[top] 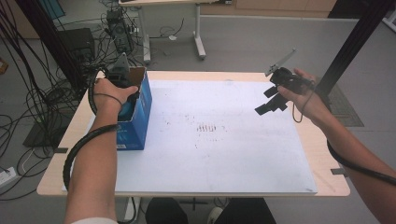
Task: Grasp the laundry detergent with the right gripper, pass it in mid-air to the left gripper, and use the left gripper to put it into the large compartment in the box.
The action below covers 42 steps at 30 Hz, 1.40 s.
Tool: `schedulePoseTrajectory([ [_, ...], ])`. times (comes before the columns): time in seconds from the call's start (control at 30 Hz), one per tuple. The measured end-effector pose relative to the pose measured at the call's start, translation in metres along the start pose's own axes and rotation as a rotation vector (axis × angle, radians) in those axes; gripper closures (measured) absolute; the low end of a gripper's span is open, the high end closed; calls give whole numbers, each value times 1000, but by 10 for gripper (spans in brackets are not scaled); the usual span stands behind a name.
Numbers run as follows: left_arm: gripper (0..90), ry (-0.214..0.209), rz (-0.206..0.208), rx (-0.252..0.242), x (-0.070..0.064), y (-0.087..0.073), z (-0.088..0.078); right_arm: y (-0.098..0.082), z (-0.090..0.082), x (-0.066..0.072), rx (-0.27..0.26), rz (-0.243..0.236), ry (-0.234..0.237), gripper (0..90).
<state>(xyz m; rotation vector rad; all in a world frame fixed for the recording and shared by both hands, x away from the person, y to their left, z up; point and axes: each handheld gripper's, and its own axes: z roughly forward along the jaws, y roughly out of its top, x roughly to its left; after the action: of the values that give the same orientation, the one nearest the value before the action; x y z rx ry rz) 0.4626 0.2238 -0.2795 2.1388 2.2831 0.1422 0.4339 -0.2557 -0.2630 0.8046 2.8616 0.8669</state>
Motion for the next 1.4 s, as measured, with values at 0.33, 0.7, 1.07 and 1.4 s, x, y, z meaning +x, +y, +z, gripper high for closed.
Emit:
schedulePoseTrajectory([
  [0.33,351,0,-1,-4,0,0,0,-1,-1,0,1,1,5,58],
  [0.7,350,1,-1,-9,0,-1,0,-2,-1,0,2,2,8,58],
  [1.07,351,2,0,-9,-1,-1,0,-4,0,-1,2,6,11,58],
  [1.4,350,-1,-1,-9,0,-1,0,-2,-1,0,3,2,11,58],
])
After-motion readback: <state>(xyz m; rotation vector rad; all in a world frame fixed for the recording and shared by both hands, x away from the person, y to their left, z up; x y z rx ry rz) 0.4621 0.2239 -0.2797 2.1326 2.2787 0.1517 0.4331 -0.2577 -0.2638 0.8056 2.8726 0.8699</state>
